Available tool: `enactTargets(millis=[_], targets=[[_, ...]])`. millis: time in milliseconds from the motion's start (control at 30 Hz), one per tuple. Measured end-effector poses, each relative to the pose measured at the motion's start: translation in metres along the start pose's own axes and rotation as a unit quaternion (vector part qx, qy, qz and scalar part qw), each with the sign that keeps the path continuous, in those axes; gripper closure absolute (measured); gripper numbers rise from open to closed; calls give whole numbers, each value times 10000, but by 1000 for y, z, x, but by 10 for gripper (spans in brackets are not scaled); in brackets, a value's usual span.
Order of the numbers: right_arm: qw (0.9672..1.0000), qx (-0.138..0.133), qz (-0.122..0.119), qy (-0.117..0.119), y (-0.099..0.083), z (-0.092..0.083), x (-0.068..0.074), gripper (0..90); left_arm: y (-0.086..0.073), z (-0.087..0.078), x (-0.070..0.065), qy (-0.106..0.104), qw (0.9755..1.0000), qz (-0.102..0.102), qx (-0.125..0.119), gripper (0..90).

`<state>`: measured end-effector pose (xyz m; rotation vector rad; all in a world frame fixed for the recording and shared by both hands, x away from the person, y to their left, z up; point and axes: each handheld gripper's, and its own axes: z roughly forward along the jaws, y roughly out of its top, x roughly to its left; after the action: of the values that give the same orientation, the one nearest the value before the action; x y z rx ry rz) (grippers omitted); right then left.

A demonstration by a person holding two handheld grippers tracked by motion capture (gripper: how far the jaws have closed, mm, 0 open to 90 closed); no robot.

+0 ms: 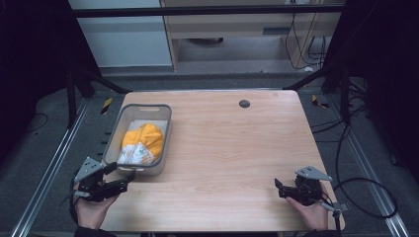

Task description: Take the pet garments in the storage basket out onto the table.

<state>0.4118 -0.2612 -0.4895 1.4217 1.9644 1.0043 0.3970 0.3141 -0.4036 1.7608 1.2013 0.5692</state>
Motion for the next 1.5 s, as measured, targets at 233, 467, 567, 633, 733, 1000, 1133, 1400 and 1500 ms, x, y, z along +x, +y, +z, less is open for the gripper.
enactTargets(millis=[233, 467, 567, 633, 733, 1000, 1133, 1400, 1500], targets=[[10000, 14, 25, 16, 0, 0, 1, 109, 8, -3, 7, 49, 10000, -53, -52, 207], [10000, -3, -23, -30, 0, 1, 0, 110, 18, -2, 14, 100, 9999, -18, -125, 207], [10000, -1, 7, -2, 0, 0, 1, 110, 22, -2, 20, 96, 9998, -89, -144, 207], [10000, -5, -25, -13, 0, 1, 1, 110, 24, -1, 22, 96, 9998, -88, -146, 207], [10000, -1, -13, 1, 1, 0, 1, 110, 26, 0, 24, 99, 9998, -93, -145, 212], [10000, 3, -4, -1, 1, 1, 1, 110, 36, 6, 30, 120, 9998, -136, -108, 215], [10000, 14, -32, 9, 1, 1, 1, 110, 41, 9, 31, 74, 9999, -139, -34, 214], [10000, 13, -11, 6, 1, 1, 1, 110, 55, 15, 31, 79, 9999, -33, 74, 214], [10000, -7, -51, -2, 1, 1, 1, 110, 59, 19, 31, 106, 9998, 29, 146, 214]])
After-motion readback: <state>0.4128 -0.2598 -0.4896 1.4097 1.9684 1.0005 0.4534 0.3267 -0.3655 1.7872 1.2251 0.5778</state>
